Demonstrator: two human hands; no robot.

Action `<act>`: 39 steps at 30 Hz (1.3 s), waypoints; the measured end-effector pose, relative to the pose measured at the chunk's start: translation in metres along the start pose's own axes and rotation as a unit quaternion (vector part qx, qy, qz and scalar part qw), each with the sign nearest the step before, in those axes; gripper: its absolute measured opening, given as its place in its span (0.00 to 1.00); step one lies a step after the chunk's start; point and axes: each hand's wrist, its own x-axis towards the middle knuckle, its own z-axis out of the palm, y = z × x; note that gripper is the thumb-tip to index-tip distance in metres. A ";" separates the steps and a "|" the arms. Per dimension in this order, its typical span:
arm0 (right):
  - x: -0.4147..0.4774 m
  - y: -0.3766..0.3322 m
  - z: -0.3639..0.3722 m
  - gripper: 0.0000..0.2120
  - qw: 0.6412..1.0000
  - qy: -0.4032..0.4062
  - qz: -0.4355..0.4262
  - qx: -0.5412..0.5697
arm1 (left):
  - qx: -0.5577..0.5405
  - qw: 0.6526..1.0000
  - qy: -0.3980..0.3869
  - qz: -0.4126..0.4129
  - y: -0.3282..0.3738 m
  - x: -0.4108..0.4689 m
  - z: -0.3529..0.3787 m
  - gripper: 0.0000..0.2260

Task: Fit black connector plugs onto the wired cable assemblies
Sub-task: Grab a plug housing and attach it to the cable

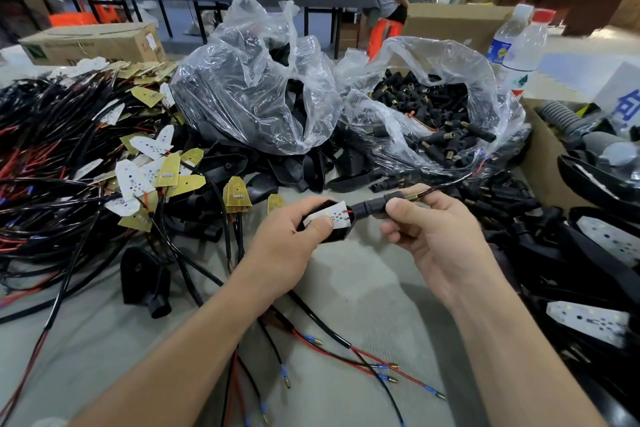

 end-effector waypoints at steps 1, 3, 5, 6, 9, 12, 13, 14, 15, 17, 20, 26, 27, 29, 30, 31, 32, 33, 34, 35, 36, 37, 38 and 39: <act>0.000 0.000 0.000 0.09 1.000 0.004 0.000 0.000 | 0.009 1.000 0.005 0.018 0.001 0.000 0.000 0.12; -0.001 0.001 0.002 0.11 1.000 0.012 -0.002 -0.006 | 0.027 0.999 0.011 0.038 0.003 -0.002 -0.002 0.13; -0.002 0.002 0.004 0.11 1.000 0.013 -0.005 -0.017 | 0.018 0.999 0.018 0.036 0.003 -0.003 -0.005 0.14; -0.003 0.002 0.005 0.11 1.000 0.013 -0.004 -0.024 | 0.012 0.999 0.020 0.034 0.003 -0.003 -0.006 0.14; -0.002 -0.001 0.004 0.11 0.999 0.003 0.003 -0.047 | 0.005 1.000 0.010 0.025 0.004 -0.003 -0.006 0.16; -0.001 -0.003 0.003 0.11 0.998 -0.002 0.001 -0.063 | 0.007 0.999 0.013 0.029 0.004 -0.004 -0.004 0.17; -0.001 -0.003 0.004 0.12 0.998 0.000 -0.002 -0.069 | 0.009 0.999 0.018 0.032 0.003 -0.004 -0.004 0.17; -0.001 -0.001 0.005 0.12 0.997 0.001 -0.006 -0.075 | 0.013 0.999 0.022 0.035 0.003 -0.003 -0.004 0.17; -0.001 0.000 0.006 0.12 0.997 0.002 -0.012 -0.082 | 0.020 0.999 0.026 0.036 0.002 -0.003 -0.005 0.17; -0.001 0.001 0.006 0.13 0.996 -0.001 -0.020 -0.089 | 0.030 0.998 0.032 0.040 0.001 -0.003 -0.006 0.17; -0.001 0.000 0.007 0.11 0.997 0.000 -0.015 -0.082 | 0.044 0.997 0.044 0.052 0.003 -0.004 -0.005 0.15; -0.002 0.006 0.008 0.11 0.996 0.006 -0.009 -0.087 | 0.086 0.993 0.053 0.060 0.004 -0.005 -0.006 0.16; -0.001 0.006 0.006 0.11 0.996 0.002 -0.005 -0.086 | 0.089 0.994 0.044 0.054 0.004 -0.004 -0.009 0.16; 0.000 0.004 0.004 0.10 0.996 -0.009 0.004 -0.085 | 0.072 0.996 0.032 0.044 0.003 -0.002 -0.012 0.15; 0.001 0.003 0.002 0.10 0.996 -0.017 0.007 -0.088 | 0.036 0.998 0.027 0.033 0.003 -0.002 -0.012 0.16; 0.002 0.002 0.001 0.10 0.995 -0.025 0.007 -0.092 | -0.024 0.999 0.021 0.009 0.002 -0.002 -0.011 0.17; 0.003 0.001 -0.001 0.10 0.995 -0.031 0.006 -0.095 | -0.094 0.995 0.013 -0.027 0.002 -0.002 -0.008 0.18; 0.004 0.000 -0.004 0.10 0.995 -0.035 0.004 -0.098 | -0.151 0.987 0.007 -0.061 0.002 -0.002 -0.005 0.19; 0.004 -0.001 -0.006 0.10 0.994 -0.038 0.003 -0.101 | -0.183 0.980 0.005 -0.082 0.002 -0.003 -0.002 0.19; 0.004 -0.002 -0.009 0.10 0.994 -0.040 0.004 -0.105 | -0.193 0.977 0.002 -0.088 0.001 -0.003 -0.001 0.18; 0.005 -0.002 -0.011 0.10 0.993 -0.043 0.007 -0.110 | -0.192 0.978 -0.001 -0.084 0.001 -0.003 -0.001 0.17; 0.005 -0.002 -0.012 0.10 0.992 -0.046 0.011 -0.115 | -0.184 0.980 -0.003 -0.075 0.001 -0.003 -0.001 0.15; 0.005 -0.002 -0.013 0.10 0.991 -0.050 0.013 -0.120 | -0.171 0.983 -0.003 -0.062 0.002 -0.003 -0.002 0.15; 0.004 -0.001 -0.014 0.10 0.991 -0.054 0.015 -0.122 | -0.152 0.987 0.000 -0.047 0.002 -0.004 -0.003 0.15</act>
